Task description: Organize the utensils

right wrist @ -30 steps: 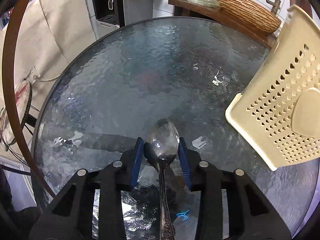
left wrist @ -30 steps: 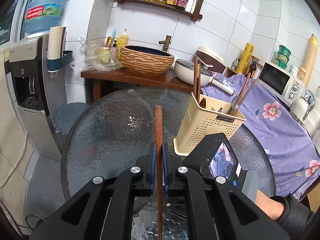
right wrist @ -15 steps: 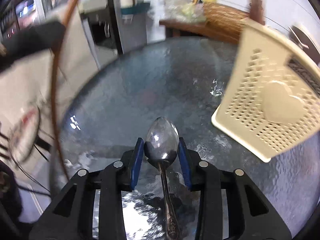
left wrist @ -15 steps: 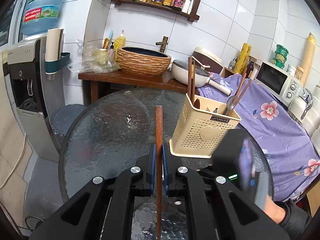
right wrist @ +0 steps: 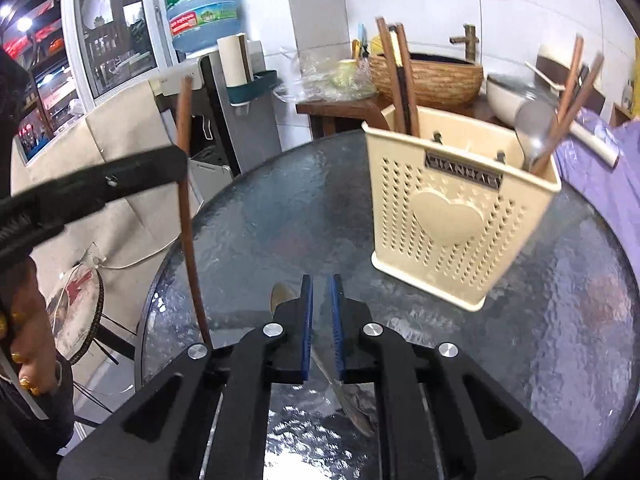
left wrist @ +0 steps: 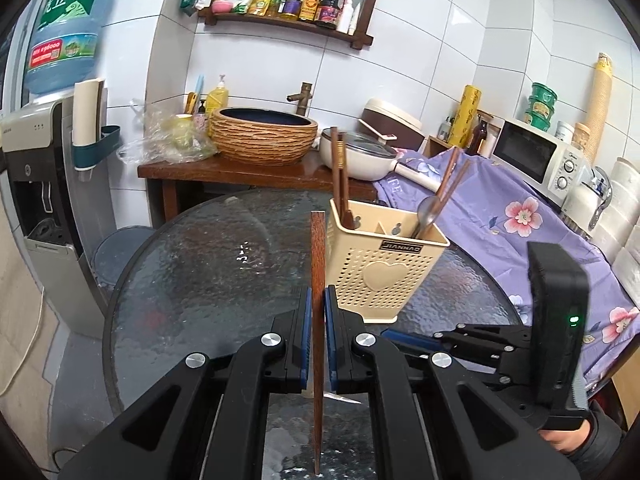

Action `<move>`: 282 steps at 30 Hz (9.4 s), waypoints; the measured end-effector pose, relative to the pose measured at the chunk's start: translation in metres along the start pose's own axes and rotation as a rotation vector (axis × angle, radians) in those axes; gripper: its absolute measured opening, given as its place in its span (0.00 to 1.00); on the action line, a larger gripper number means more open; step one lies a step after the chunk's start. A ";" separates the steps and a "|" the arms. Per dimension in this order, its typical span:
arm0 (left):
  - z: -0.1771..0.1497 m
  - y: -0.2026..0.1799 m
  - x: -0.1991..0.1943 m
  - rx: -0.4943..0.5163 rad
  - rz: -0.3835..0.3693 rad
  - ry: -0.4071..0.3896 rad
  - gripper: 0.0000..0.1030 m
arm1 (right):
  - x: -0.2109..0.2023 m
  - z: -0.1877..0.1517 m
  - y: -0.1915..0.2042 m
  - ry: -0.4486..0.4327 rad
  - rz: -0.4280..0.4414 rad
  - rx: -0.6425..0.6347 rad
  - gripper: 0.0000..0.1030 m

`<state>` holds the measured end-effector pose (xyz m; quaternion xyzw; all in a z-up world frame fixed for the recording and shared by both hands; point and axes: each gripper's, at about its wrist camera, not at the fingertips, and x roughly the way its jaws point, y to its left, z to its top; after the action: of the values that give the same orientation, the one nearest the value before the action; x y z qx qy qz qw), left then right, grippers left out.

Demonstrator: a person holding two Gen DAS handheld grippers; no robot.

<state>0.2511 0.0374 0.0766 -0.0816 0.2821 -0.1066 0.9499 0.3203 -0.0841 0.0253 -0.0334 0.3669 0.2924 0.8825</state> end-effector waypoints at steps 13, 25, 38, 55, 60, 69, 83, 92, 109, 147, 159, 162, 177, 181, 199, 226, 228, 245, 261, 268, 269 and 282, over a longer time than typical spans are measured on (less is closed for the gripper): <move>-0.003 0.019 -0.009 -0.041 0.033 -0.008 0.06 | 0.060 -0.022 0.031 0.149 0.048 -0.217 0.53; -0.006 0.035 -0.028 -0.075 0.035 -0.033 0.06 | 0.121 -0.018 0.068 0.309 0.085 -0.411 0.53; -0.005 0.040 -0.030 -0.089 0.028 -0.034 0.06 | 0.131 -0.017 0.063 0.339 0.111 -0.384 0.39; -0.005 0.015 -0.023 -0.051 0.001 -0.033 0.06 | 0.026 -0.001 0.010 0.045 0.069 -0.077 0.39; -0.004 0.005 -0.022 -0.036 -0.007 -0.036 0.06 | 0.000 0.000 -0.002 -0.005 0.059 -0.014 0.38; -0.003 -0.019 -0.015 0.008 -0.028 -0.032 0.06 | -0.029 0.005 -0.015 -0.064 0.039 0.060 0.37; 0.053 -0.047 -0.017 0.041 -0.075 -0.107 0.06 | -0.090 0.035 -0.044 -0.246 0.007 0.183 0.37; 0.126 -0.063 -0.025 0.038 -0.056 -0.217 0.06 | -0.127 0.098 -0.054 -0.394 -0.060 0.183 0.37; 0.150 -0.055 0.058 -0.034 0.064 -0.254 0.06 | -0.063 0.111 -0.095 -0.472 -0.172 0.244 0.37; 0.018 -0.024 -0.004 0.087 0.083 -0.235 0.94 | -0.097 -0.031 -0.051 -0.395 -0.322 0.092 0.94; -0.113 -0.009 -0.037 0.059 0.198 -0.143 0.94 | -0.124 -0.157 0.007 -0.387 -0.407 0.078 0.94; -0.135 -0.007 -0.057 0.029 0.237 -0.190 0.94 | -0.145 -0.181 0.023 -0.425 -0.410 0.069 0.94; -0.185 -0.049 -0.115 0.097 0.143 -0.225 0.94 | -0.215 -0.249 0.061 -0.559 -0.414 0.102 0.94; -0.189 -0.055 -0.122 0.109 0.162 -0.226 0.94 | -0.226 -0.254 0.060 -0.572 -0.403 0.124 0.94; -0.190 -0.061 -0.133 0.122 0.203 -0.226 0.94 | -0.222 -0.251 0.070 -0.553 -0.390 0.090 0.94; -0.189 -0.061 -0.132 0.117 0.244 -0.190 0.94 | -0.218 -0.249 0.073 -0.528 -0.367 0.091 0.94; -0.189 -0.062 -0.132 0.119 0.244 -0.185 0.94 | -0.218 -0.249 0.073 -0.527 -0.366 0.092 0.94; -0.190 -0.060 -0.134 0.110 0.249 -0.188 0.94 | -0.215 -0.251 0.077 -0.524 -0.362 0.093 0.94; -0.191 -0.059 -0.134 0.111 0.260 -0.182 0.94 | -0.212 -0.252 0.081 -0.518 -0.357 0.091 0.94; -0.192 -0.058 -0.133 0.111 0.259 -0.177 0.94 | -0.212 -0.252 0.081 -0.516 -0.356 0.092 0.94; -0.191 -0.058 -0.133 0.111 0.257 -0.179 0.94 | -0.212 -0.252 0.081 -0.515 -0.356 0.092 0.94; -0.194 -0.059 -0.132 0.107 0.260 -0.174 0.94 | -0.211 -0.252 0.080 -0.509 -0.356 0.093 0.94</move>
<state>0.0270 -0.0052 -0.0028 -0.0027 0.2007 0.0099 0.9796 0.0008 -0.1902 -0.0053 0.0177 0.1355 0.1150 0.9839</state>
